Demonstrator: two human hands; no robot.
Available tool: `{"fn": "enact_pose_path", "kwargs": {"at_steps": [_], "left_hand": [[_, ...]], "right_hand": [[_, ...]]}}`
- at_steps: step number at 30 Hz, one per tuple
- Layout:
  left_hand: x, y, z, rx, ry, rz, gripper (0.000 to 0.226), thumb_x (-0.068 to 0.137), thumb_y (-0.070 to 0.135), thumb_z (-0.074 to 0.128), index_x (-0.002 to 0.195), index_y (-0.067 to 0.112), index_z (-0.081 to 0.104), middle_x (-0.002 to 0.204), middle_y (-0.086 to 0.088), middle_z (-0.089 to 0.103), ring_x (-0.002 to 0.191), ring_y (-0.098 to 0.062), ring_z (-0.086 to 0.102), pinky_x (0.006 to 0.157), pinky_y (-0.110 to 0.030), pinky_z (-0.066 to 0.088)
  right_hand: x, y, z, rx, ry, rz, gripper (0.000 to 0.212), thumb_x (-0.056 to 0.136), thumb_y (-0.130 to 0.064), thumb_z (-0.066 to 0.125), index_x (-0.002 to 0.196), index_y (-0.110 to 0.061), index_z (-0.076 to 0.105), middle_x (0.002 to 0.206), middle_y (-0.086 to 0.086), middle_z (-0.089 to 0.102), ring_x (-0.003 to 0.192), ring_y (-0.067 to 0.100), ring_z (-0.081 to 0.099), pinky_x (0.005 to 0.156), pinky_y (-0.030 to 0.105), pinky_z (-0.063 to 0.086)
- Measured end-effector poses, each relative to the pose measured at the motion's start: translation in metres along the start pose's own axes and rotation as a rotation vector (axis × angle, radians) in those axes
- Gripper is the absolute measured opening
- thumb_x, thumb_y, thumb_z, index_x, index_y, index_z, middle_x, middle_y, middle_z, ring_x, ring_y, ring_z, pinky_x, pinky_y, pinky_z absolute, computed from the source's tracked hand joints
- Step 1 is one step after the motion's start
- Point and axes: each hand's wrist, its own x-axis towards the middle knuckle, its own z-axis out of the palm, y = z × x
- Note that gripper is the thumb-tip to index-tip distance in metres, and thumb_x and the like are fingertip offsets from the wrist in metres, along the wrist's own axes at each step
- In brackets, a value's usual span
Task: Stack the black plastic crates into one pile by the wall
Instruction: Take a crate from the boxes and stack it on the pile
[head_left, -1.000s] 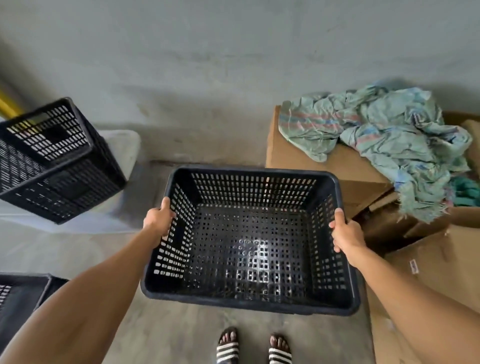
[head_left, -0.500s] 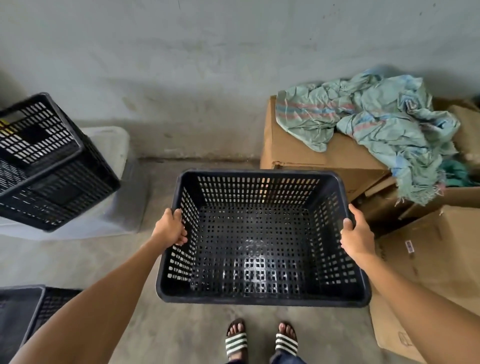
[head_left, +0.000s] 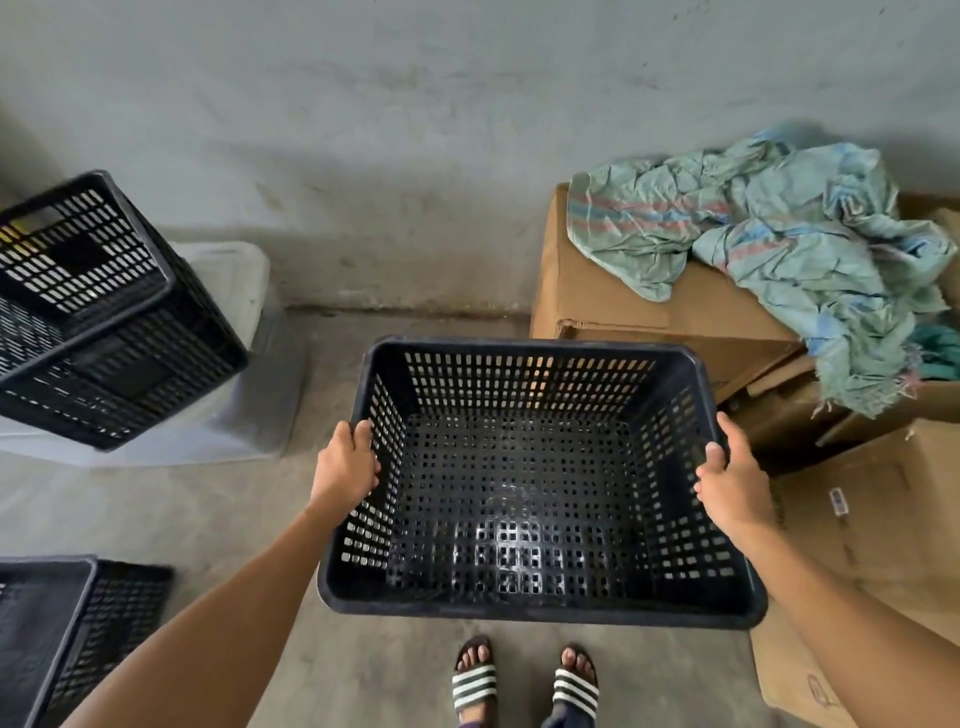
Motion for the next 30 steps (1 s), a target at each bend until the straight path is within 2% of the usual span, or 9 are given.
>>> {"fn": "enact_pose_path", "kwargs": {"at_steps": [4,7,9,12,17,19,23,26,30], "left_hand": [[0.006,-0.002,0.0,0.017,0.01,0.005,0.038,0.103,0.046,0.031,0.096,0.011,0.047,0.079,-0.014,0.065,0.057,-0.025,0.061,0.059,-0.045,0.059],[0.008,-0.003,0.0,0.029,0.019,-0.013,0.039,0.102,0.046,0.032,0.098,0.012,0.049,0.084,-0.016,0.068,0.061,-0.028,0.064,0.07,-0.051,0.06],[0.006,-0.001,-0.001,0.091,0.02,-0.04,0.043,0.1,0.047,0.033,0.11,0.009,0.05,0.103,-0.018,0.068,0.084,-0.034,0.067,0.086,-0.051,0.054],[0.005,0.004,-0.007,0.198,0.057,0.037,0.059,0.096,0.051,0.035,0.141,0.013,0.037,0.139,-0.017,0.048,0.124,-0.037,0.052,0.105,-0.052,0.041],[-0.01,0.02,-0.021,0.173,0.235,0.224,0.065,0.101,0.044,0.035,0.158,0.023,0.012,0.166,-0.003,0.015,0.153,-0.025,0.016,0.121,-0.05,0.019],[-0.028,0.002,-0.013,0.293,0.199,0.278,0.067,0.101,0.044,0.034,0.159,0.026,0.004,0.168,0.002,0.007,0.154,-0.025,0.013,0.12,-0.052,0.022],[-0.036,-0.025,-0.001,0.439,0.068,0.225,0.075,0.098,0.04,0.043,0.157,0.031,-0.002,0.167,0.002,0.013,0.128,-0.043,0.053,0.093,-0.059,0.05],[-0.028,-0.017,0.0,0.419,0.073,0.205,0.079,0.095,0.033,0.046,0.156,0.033,-0.004,0.165,-0.002,0.02,0.124,-0.043,0.055,0.092,-0.059,0.051],[-0.025,-0.02,-0.007,0.335,-0.035,0.183,0.083,0.095,0.026,0.051,0.157,0.034,-0.004,0.16,-0.011,0.032,0.128,-0.041,0.053,0.102,-0.057,0.046]], "right_hand": [[-0.008,0.008,0.001,-0.018,0.012,-0.04,0.046,0.105,-0.035,0.035,0.15,-0.044,0.031,0.11,0.015,0.069,0.087,0.033,0.068,0.083,0.046,0.054],[-0.008,0.006,0.001,-0.042,0.003,-0.071,0.047,0.106,-0.033,0.033,0.153,-0.038,0.028,0.121,0.017,0.066,0.098,0.037,0.067,0.087,0.046,0.052],[-0.005,-0.003,0.0,-0.13,0.016,-0.096,0.049,0.106,-0.028,0.034,0.154,-0.028,0.027,0.137,0.019,0.056,0.117,0.04,0.058,0.096,0.048,0.046],[0.0,-0.018,0.001,-0.406,0.084,-0.242,0.059,0.103,-0.034,0.04,0.156,-0.018,0.02,0.154,0.021,0.035,0.139,0.039,0.035,0.112,0.053,0.03],[-0.001,-0.033,0.0,-0.474,0.188,-0.452,0.07,0.101,-0.04,0.036,0.159,-0.017,0.005,0.167,0.011,0.0,0.153,0.029,0.001,0.117,0.054,-0.006],[-0.002,-0.009,0.0,-0.536,0.142,-0.409,0.072,0.101,-0.042,0.035,0.158,-0.018,-0.001,0.167,0.01,-0.003,0.153,0.029,0.0,0.117,0.057,-0.005],[0.0,0.026,0.004,-0.627,0.02,-0.336,0.077,0.1,-0.043,0.042,0.158,-0.019,-0.003,0.166,0.014,0.007,0.149,0.034,0.021,0.117,0.058,0.024],[0.003,0.012,0.005,-0.662,0.007,-0.308,0.076,0.1,-0.044,0.039,0.158,-0.02,-0.003,0.166,0.014,0.009,0.15,0.034,0.02,0.117,0.059,0.022],[0.002,0.002,0.001,-0.664,-0.055,-0.283,0.074,0.101,-0.046,0.034,0.158,-0.022,-0.007,0.167,0.012,-0.006,0.153,0.031,0.002,0.12,0.06,0.011]]}}
